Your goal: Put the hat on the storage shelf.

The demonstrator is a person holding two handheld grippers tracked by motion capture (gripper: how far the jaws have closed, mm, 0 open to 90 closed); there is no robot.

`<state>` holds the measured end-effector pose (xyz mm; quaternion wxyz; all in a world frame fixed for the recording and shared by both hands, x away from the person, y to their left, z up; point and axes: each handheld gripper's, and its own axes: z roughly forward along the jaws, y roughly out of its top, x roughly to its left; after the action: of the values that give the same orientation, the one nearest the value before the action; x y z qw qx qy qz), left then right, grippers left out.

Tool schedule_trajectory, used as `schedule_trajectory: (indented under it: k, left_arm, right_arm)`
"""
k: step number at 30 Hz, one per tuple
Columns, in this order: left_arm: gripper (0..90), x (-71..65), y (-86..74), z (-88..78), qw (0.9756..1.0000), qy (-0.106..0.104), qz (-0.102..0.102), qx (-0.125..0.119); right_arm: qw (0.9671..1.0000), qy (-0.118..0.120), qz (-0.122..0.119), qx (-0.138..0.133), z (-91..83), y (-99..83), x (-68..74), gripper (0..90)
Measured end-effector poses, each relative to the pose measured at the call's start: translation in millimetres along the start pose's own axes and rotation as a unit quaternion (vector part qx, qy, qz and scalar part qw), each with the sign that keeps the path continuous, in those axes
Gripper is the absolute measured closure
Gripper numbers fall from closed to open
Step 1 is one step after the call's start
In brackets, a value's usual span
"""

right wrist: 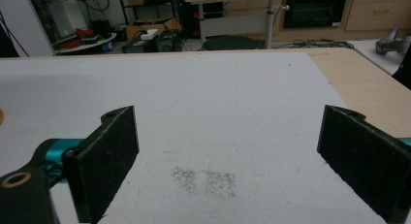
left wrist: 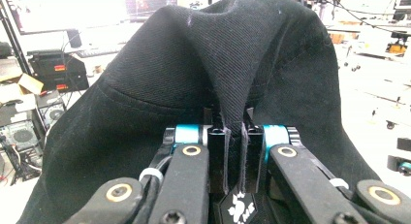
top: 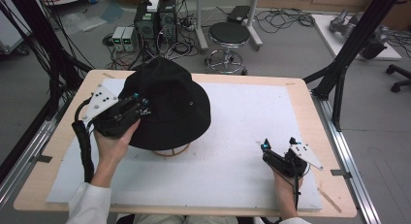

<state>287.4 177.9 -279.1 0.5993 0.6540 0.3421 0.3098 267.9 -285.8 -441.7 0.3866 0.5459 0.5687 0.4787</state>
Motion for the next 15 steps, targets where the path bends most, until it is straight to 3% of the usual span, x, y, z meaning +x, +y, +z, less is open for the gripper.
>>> schedule_trajectory:
  k: [11, 15]
  left_arm:
    - [83.4, 2.8, -2.3, -1.8, 0.9999, -0.008, -0.010, -0.006]
    - [79.5, 5.4, -3.1, -0.3, 0.9998, -0.013, -0.017, 0.003]
  right_arm:
    - [1.0000, 0.000, 0.000, -0.002, 0.5, -0.1, 0.2, 6.8]
    - [1.0000, 0.001, 0.003, 0.002, 0.2, -0.1, 0.8, 6.8]
